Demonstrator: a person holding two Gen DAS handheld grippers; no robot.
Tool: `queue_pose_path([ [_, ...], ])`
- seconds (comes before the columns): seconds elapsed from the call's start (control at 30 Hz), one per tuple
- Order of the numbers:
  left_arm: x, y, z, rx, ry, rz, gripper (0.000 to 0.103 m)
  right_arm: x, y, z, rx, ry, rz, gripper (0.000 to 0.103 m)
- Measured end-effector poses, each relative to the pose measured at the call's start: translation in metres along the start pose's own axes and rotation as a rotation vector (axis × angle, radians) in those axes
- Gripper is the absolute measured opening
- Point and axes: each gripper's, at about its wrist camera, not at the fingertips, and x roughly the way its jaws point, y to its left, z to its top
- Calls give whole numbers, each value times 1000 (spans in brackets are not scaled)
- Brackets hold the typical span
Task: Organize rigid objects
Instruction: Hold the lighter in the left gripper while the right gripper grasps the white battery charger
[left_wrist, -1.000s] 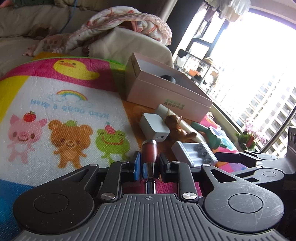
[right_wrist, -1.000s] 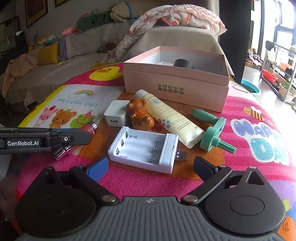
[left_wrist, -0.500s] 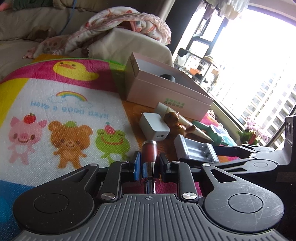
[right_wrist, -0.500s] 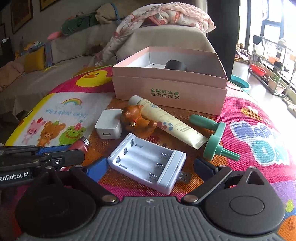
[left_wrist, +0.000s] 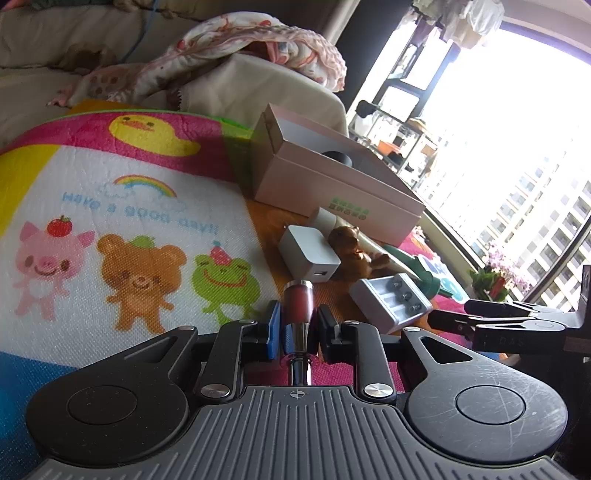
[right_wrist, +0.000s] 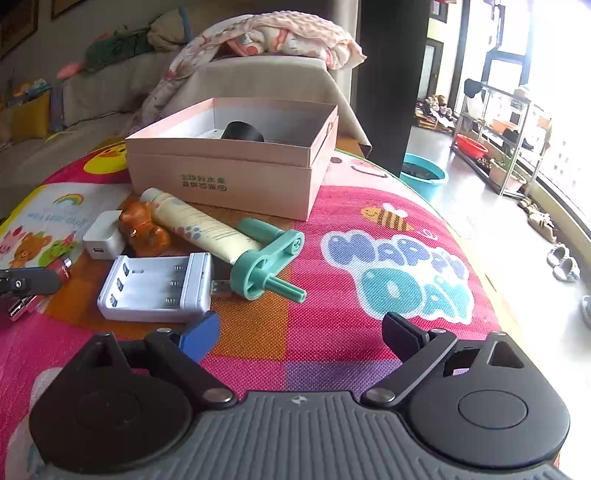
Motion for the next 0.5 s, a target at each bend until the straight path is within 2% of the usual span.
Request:
queue_pose_path([
  [0.1,0,0,0,0,0,0,25,-5,11,-1,24,16,170,93],
  [0.17,0,0,0,0,0,0,25,-5,26,0,6,23,219,93],
  [0.3,-1,1,0,-4,-1,-3,25,9,59,6,-83,36,138,93],
  [0.5,-1,3,0,-25,-4,-13,25,30,62,22,-80,42,120,97],
])
